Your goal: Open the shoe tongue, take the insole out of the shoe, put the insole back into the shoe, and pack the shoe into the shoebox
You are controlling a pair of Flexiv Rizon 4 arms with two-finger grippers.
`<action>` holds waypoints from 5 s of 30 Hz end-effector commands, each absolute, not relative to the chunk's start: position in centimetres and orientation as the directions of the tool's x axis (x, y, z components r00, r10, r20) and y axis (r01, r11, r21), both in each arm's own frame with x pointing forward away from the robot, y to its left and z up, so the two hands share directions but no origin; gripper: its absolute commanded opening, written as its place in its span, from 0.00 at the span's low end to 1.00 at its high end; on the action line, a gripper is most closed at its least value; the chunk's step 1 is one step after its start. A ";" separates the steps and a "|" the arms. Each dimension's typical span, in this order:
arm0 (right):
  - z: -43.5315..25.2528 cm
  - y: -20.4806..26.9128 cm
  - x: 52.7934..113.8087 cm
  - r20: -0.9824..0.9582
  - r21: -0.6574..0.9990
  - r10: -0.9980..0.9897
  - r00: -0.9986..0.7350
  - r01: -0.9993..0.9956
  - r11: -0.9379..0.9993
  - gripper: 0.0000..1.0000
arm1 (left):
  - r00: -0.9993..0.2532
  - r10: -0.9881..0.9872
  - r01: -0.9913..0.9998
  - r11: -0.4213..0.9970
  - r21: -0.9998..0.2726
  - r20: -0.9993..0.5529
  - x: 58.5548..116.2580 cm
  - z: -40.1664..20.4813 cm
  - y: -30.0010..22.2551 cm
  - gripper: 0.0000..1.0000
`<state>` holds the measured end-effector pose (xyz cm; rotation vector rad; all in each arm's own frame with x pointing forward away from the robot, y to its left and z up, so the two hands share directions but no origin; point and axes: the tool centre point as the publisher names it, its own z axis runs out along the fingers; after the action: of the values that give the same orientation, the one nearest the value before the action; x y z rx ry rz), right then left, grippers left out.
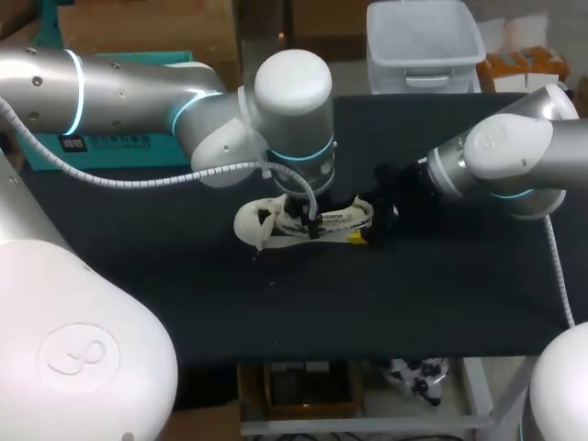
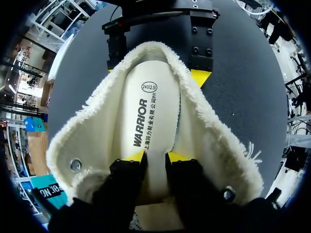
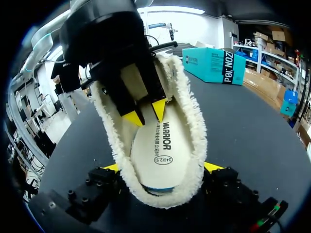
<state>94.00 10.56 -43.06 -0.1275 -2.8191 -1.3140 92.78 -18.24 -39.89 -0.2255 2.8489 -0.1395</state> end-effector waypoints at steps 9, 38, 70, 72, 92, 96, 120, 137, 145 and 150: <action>-43.3 10.4 94.0 0.063 0.764 0.060 -0.996 0.087 0.639 0.00 | -0.910 -0.173 -0.135 0.983 -0.126 -0.377 98.3 -45.7 -19.6 0.29; -43.3 10.4 94.0 0.063 0.764 0.060 -0.996 0.087 0.639 0.00 | -0.942 -0.192 -0.107 0.950 -0.292 -0.276 95.9 -36.9 -18.9 0.00; -43.3 10.4 94.0 0.063 0.764 0.060 -0.996 0.087 0.639 0.00 | -0.988 -0.150 -0.145 0.815 -0.561 0.037 88.4 -26.3 -21.7 0.00; -43.3 10.4 94.0 0.063 0.764 0.060 -0.996 0.087 0.639 0.00 | -0.990 -0.129 -0.137 0.801 -0.583 0.055 87.8 -25.2 -21.8 0.00; -40.0 6.5 93.0 0.073 0.683 0.085 -0.994 0.112 0.722 1.00 | -0.964 0.133 -0.089 0.655 -0.750 0.230 83.2 -16.5 -21.9 0.00; -37.9 5.1 93.0 0.078 0.627 0.084 -0.993 0.114 0.771 1.00 | -0.961 0.162 -0.072 0.634 -0.770 0.223 82.1 -15.2 -21.0 0.00; -33.5 10.3 96.3 0.142 0.273 0.065 -0.988 0.102 0.957 1.00 | -0.977 0.062 -0.133 0.575 -0.807 0.205 81.2 -14.7 -8.7 0.00; -34.7 15.9 95.3 0.057 0.143 0.141 -0.988 0.148 0.979 1.00 | -0.977 0.016 -0.163 0.575 -0.801 0.211 81.8 -16.6 -3.4 0.00; -35.8 16.2 95.6 0.057 0.103 0.172 -0.983 0.177 0.979 0.25 | -0.978 0.009 -0.163 0.588 -0.792 0.208 81.9 -17.2 -2.7 0.00; -36.1 16.3 95.8 0.043 0.099 0.182 -0.982 0.185 0.978 0.00 | -0.980 0.004 -0.158 0.595 -0.788 0.200 82.0 -17.2 -2.5 0.00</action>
<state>95.59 15.86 -35.98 -0.2822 -3.0889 -0.1995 82.01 -2.52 -17.28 -0.1438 2.9665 -1.4959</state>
